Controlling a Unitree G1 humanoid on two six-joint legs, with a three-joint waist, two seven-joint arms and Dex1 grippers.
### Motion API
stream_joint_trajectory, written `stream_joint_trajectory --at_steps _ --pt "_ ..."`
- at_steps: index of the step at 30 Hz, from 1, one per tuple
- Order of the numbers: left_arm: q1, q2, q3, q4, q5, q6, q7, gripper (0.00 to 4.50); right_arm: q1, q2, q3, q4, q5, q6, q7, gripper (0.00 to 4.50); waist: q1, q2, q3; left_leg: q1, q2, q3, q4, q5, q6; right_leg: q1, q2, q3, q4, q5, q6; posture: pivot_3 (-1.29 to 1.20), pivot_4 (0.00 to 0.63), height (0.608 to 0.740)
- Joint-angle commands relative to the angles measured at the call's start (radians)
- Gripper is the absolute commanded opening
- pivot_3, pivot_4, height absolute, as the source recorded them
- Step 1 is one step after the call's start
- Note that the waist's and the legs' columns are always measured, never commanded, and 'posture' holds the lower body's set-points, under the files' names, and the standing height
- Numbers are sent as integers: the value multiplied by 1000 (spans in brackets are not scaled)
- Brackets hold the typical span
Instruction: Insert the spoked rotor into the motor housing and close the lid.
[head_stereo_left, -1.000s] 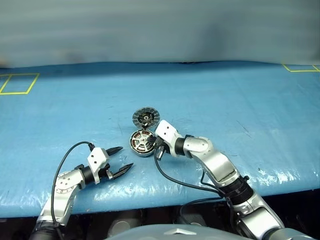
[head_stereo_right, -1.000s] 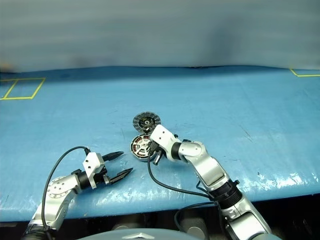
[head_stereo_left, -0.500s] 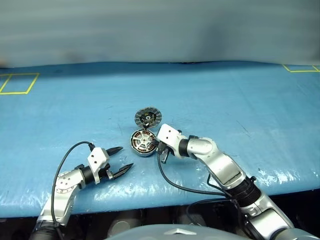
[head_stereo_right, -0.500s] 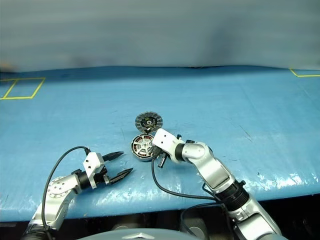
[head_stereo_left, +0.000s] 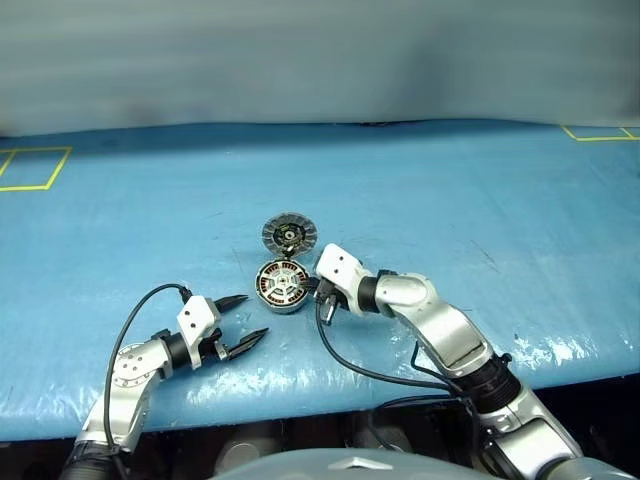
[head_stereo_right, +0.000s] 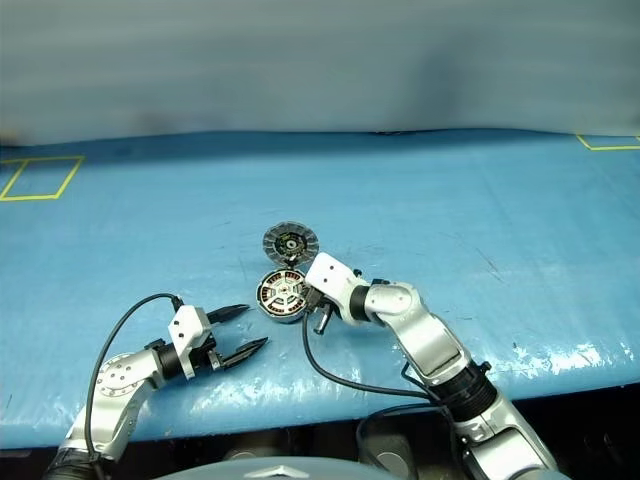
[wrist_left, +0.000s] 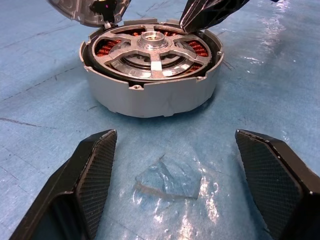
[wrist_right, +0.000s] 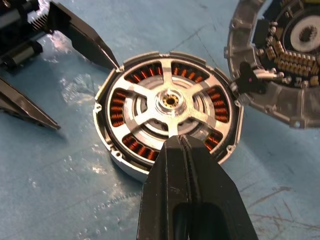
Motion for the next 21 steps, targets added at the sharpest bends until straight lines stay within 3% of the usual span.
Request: stream_joint_trajectory --at_steps 1,5,9,14,21 --pt "5 7 13 -28 -10 -6 1 4050 -21 1 -61 -74 38 16 -2 18 1 0 0 0 0 0 0 0 0 0 0 0 0 0 0 0 150 740" --pt "5 6 14 -27 -11 -7 1 4050 -36 -25 -104 -46 28 4 -20 18 3 0 0 0 0 0 0 0 0 0 0 0 0 0 0 0 150 740" --pt "4 6 15 -25 -13 -8 2 4050 -109 -77 -113 144 -88 -49 -106 18 3 0 1 0 0 0 0 0 0 0 0 0 0 0 0 0 150 740" --pt "10 10 25 -28 -18 -11 1 4050 -281 -3 -170 432 -89 -185 -157 18 -10 1 2 0 0 1 -2 1 -1 0 0 0 1 1 -2 0 150 740" --pt "33 16 46 -47 -24 -14 7 4050 -447 121 -183 667 -13 -314 -7 18 -20 1 2 -1 4 2 -3 1 -5 -1 4 1 1 1 -4 0 150 740"
